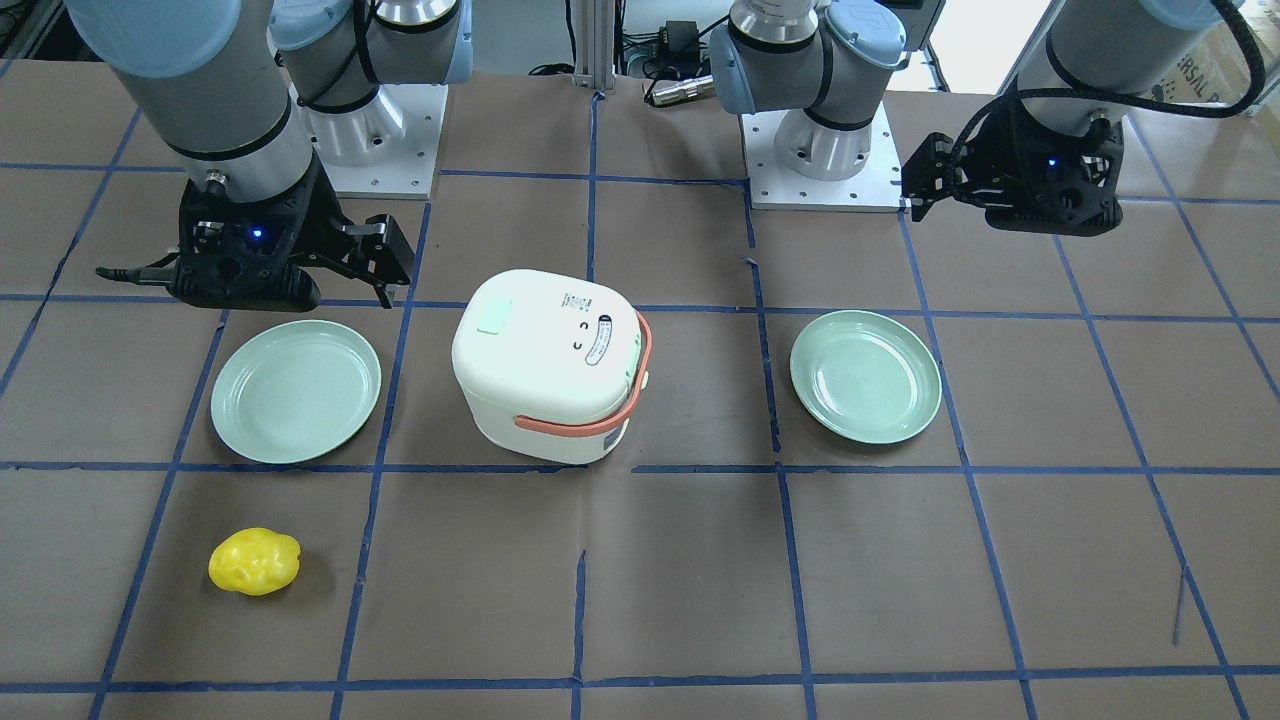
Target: Press rice cooker button
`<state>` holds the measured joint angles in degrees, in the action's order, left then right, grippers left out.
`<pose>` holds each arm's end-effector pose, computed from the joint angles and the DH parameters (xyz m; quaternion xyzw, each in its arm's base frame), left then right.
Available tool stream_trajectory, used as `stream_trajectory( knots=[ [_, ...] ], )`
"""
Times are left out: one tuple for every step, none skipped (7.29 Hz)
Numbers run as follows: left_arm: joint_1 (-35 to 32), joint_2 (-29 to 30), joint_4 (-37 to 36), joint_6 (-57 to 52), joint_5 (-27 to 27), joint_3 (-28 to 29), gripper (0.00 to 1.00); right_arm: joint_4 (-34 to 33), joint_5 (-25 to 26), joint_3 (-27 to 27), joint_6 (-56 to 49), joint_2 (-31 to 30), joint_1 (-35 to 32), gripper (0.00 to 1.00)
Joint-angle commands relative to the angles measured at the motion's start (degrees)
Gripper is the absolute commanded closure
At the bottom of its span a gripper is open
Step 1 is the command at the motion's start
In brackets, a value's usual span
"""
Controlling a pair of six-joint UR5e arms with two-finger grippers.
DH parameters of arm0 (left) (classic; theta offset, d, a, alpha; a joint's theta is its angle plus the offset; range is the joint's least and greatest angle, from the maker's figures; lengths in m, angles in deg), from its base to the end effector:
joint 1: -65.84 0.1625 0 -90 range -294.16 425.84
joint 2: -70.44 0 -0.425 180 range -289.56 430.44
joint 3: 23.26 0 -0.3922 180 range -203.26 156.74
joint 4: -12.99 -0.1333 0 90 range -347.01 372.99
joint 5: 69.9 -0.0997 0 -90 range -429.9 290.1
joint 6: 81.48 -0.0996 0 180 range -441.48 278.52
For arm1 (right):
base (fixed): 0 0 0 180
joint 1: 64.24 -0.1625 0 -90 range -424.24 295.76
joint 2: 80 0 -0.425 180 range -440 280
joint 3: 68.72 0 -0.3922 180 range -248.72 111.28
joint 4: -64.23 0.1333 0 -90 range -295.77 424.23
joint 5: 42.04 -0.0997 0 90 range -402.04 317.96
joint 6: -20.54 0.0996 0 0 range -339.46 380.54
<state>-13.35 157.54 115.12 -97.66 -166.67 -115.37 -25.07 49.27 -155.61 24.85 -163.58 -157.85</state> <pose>-0.0352 -0.4638 0.4758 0.0524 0.9920 0.1096 0.0341 0.1642 -0.5223 0.4559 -0.0057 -0.9993 -0.0341 0.0138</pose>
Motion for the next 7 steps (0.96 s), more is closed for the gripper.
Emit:
stream_trajectory(
  knots=[
    [0.0,0.0,0.0,0.0,0.0,0.0,0.00,0.0,0.0,0.0,0.0,0.0,0.1,0.00],
    [0.0,0.0,0.0,0.0,0.0,0.0,0.00,0.0,0.0,0.1,0.0,0.1,0.1,0.00],
    [0.0,0.0,0.0,0.0,0.0,0.0,0.00,0.0,0.0,0.0,0.0,0.0,0.1,0.00],
    [0.0,-0.1,0.0,0.0,0.0,0.0,0.00,-0.2,-0.1,0.0,0.0,0.1,0.0,0.00],
    [0.0,0.0,0.0,0.0,0.0,0.0,0.00,0.0,0.0,0.0,0.8,0.1,-0.2,0.00],
    [0.0,0.0,0.0,0.0,0.0,0.0,0.00,-0.1,-0.6,0.3,1.9,-0.3,-1.0,0.00],
    [0.0,0.0,0.0,0.0,0.0,0.0,0.00,-0.6,-4.1,0.4,8.0,-0.9,-2.9,0.00]
  ],
)
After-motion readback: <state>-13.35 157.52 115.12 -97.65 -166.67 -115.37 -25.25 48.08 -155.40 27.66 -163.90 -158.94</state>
